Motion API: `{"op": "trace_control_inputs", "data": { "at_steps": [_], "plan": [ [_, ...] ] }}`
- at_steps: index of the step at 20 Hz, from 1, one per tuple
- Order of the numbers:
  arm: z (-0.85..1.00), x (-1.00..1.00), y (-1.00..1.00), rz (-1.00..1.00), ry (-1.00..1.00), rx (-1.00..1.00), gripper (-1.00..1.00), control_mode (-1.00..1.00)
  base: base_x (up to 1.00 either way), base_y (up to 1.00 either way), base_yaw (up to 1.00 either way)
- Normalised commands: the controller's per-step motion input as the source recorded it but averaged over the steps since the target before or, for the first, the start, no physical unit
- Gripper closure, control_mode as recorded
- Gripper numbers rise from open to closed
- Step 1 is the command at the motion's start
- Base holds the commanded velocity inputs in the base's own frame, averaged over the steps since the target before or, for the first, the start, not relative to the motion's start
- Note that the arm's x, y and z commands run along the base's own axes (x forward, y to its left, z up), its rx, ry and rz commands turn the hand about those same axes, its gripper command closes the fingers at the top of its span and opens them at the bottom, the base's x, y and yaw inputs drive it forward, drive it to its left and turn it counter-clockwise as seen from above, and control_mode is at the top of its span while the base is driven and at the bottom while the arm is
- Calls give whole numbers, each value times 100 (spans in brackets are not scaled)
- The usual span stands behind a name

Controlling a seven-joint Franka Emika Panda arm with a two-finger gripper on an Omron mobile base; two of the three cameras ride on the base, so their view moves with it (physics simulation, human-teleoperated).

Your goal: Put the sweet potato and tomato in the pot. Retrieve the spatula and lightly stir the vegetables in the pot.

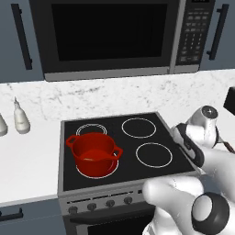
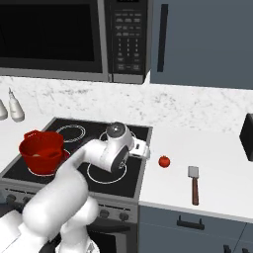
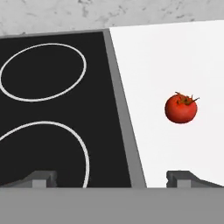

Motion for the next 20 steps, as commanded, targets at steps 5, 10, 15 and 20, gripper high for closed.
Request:
{"op": "trace_control_inputs", "data": {
  "at_steps": [5,10,15,20],
  "plan": [
    [-15,69,-100,-10,3,3,-100,-100,0,0,0],
    [-12,49,-91,-11,13,6,-100,-100,0,0,0],
    [-33,40,-50,0,12,9,-100,-100,0,0,0],
    [-32,41,-37,0,8,4,-100,-100,0,0,0]
  ]
}}
